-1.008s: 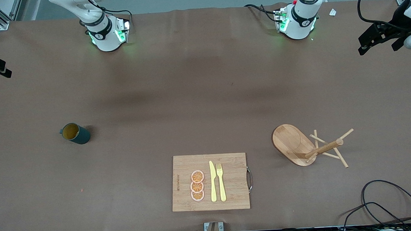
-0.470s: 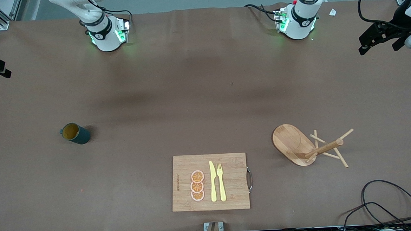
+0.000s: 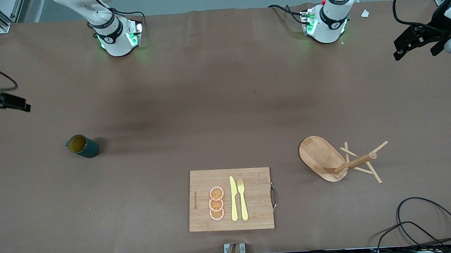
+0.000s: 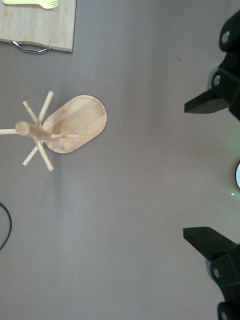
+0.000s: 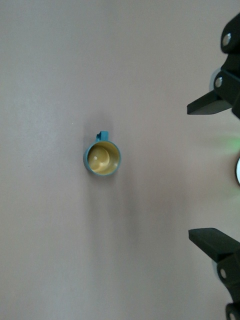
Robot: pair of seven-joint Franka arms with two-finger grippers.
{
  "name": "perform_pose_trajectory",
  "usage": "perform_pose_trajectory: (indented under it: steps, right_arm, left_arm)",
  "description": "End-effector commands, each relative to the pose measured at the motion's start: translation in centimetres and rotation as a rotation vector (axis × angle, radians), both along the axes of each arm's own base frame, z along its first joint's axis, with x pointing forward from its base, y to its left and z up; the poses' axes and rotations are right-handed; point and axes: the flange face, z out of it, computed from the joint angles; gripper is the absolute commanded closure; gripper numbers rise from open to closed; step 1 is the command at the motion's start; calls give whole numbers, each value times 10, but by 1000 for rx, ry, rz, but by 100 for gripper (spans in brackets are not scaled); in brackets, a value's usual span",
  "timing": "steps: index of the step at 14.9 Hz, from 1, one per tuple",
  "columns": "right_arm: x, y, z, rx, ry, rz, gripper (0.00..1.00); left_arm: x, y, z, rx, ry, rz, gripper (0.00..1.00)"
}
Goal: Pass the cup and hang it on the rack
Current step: 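Reach the right gripper to the teal mug and grasp its body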
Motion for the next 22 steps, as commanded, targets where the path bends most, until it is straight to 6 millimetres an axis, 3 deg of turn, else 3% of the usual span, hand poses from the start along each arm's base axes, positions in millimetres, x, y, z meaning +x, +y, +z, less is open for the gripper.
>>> perform_pose_trajectory:
  steps: [1, 8, 11, 15, 17, 18, 21, 22]
  right_arm:
    - [15, -9, -45, 20, 13, 64, 0]
    - [9, -46, -181, 47, -75, 282, 0]
    - [0, -47, -237, 59, -73, 325, 0]
    - [-6, -52, -290, 90, -95, 419, 0]
    - [-6, -51, -304, 107, -94, 400, 4]
    - [-7, -52, -308, 110, -89, 397, 17]
    - [-8, -50, -314, 116, -80, 396, 86]
    - [-7, -48, -314, 118, -79, 395, 98]
  left_arm:
    - [0, 1, 7, 8, 1, -18, 0]
    - [0, 2, 10, 6, -5, -20, 0]
    - [1, 4, 7, 6, 1, -17, 0]
    - [4, 4, 4, 6, 7, -19, 0]
    - [5, 4, 2, 6, 10, -19, 0]
    - [5, 4, 3, 6, 9, -19, 0]
    - [5, 4, 2, 6, 12, -19, 0]
    - [5, 4, 2, 6, 12, -19, 0]
